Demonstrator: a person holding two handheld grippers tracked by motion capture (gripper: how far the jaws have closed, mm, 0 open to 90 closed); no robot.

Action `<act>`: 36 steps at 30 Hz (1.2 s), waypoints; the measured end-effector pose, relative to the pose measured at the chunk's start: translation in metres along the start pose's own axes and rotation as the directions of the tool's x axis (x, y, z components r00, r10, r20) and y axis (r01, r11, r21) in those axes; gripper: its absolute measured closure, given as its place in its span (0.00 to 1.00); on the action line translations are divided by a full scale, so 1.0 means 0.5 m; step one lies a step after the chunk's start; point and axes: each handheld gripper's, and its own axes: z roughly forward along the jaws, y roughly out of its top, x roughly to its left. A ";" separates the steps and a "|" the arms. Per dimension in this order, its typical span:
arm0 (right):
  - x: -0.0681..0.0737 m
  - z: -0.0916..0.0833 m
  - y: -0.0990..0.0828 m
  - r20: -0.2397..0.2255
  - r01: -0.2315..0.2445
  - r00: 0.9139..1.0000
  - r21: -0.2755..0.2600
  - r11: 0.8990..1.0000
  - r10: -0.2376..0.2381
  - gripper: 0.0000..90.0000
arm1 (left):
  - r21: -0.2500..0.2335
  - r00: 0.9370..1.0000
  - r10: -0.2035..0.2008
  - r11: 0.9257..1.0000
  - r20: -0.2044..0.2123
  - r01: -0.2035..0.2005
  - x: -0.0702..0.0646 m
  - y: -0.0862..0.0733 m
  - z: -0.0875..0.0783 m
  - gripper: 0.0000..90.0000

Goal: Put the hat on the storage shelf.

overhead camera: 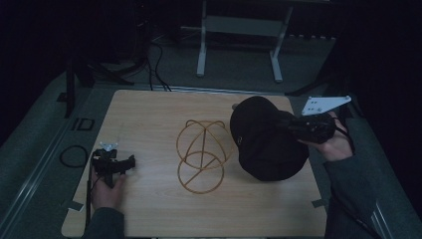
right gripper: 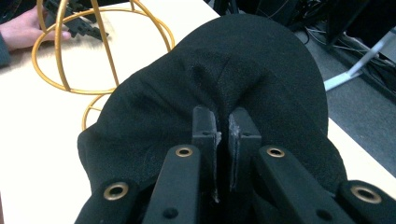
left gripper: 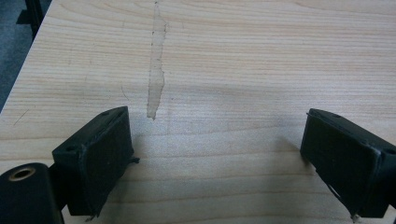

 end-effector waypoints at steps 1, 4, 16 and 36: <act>0.000 -0.001 0.002 -0.001 0.004 1.000 0.002 1.000 -0.004 0.93 | 0.000 1.000 -0.001 1.000 0.000 0.001 0.000 0.000 0.000 0.10; 0.000 -0.003 0.007 -0.004 0.015 1.000 -0.001 1.000 -0.015 0.93 | 0.000 1.000 0.000 1.000 0.000 0.000 0.000 0.000 0.000 0.10; -0.005 -0.014 0.028 -0.053 0.055 0.997 -0.041 0.998 -0.058 0.93 | 0.000 1.000 0.000 1.000 0.000 0.000 0.000 0.000 0.000 0.10; -0.017 -0.025 0.028 -0.130 0.040 0.990 -0.098 0.994 -0.052 0.93 | 0.000 1.000 0.000 1.000 0.000 0.000 0.000 0.000 0.000 0.10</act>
